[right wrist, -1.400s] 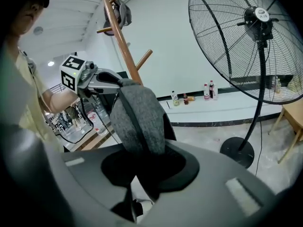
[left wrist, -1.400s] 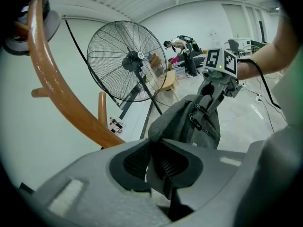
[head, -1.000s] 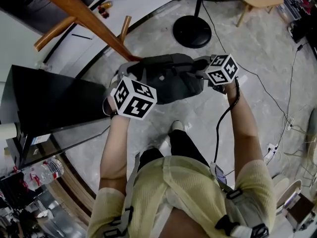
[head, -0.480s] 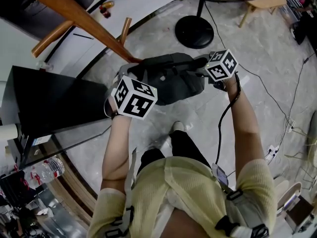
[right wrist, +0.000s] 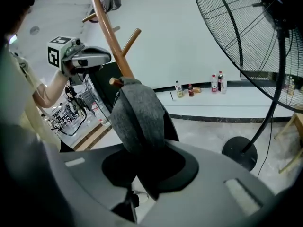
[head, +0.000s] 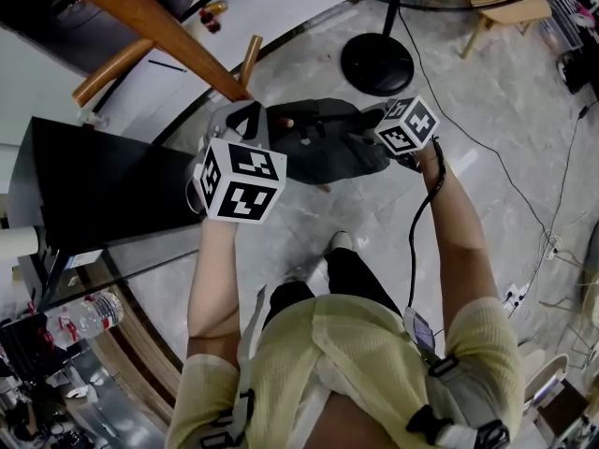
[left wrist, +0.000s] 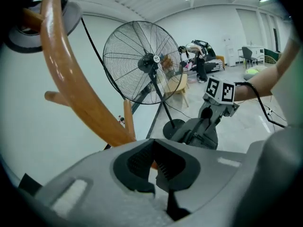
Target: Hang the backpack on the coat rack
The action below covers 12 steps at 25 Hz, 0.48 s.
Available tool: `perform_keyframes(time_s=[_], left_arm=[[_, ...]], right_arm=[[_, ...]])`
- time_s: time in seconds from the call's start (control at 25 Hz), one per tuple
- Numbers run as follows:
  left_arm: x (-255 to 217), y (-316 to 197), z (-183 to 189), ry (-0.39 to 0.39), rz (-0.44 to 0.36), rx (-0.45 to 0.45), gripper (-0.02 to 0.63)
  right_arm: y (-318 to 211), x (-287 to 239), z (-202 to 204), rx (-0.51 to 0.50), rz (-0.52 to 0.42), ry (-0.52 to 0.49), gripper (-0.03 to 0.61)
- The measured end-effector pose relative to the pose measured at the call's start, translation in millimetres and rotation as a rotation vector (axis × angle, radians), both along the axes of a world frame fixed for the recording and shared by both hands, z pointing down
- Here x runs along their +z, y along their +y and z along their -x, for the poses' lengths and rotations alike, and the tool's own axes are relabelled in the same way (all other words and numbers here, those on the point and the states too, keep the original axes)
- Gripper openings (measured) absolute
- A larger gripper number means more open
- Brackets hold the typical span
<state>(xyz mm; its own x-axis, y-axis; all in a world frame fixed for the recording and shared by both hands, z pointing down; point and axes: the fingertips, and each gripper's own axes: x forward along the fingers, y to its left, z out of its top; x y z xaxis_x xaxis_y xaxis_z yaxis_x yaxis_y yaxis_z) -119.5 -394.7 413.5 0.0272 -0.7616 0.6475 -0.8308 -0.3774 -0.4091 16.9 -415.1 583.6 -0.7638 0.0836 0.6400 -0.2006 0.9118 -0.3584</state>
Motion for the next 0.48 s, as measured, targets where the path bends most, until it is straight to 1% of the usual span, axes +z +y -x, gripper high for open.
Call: perform_keyframes(time_s=[0.16, 0.32, 0.48], left_arm=[[31, 13, 0, 0.008, 0.036, 0.0, 0.003], [50, 23, 0, 0.064, 0.052, -0.025, 0.003], [62, 31, 3, 0.082, 0.06, -0.043, 0.003]], right_arm=[[-2, 5, 4, 0.009, -0.005, -0.01, 0.083], [0, 9, 5, 0.02, 0.006, -0.029, 0.083], [6, 15, 8, 0.025, 0.014, -0.05, 0.084]])
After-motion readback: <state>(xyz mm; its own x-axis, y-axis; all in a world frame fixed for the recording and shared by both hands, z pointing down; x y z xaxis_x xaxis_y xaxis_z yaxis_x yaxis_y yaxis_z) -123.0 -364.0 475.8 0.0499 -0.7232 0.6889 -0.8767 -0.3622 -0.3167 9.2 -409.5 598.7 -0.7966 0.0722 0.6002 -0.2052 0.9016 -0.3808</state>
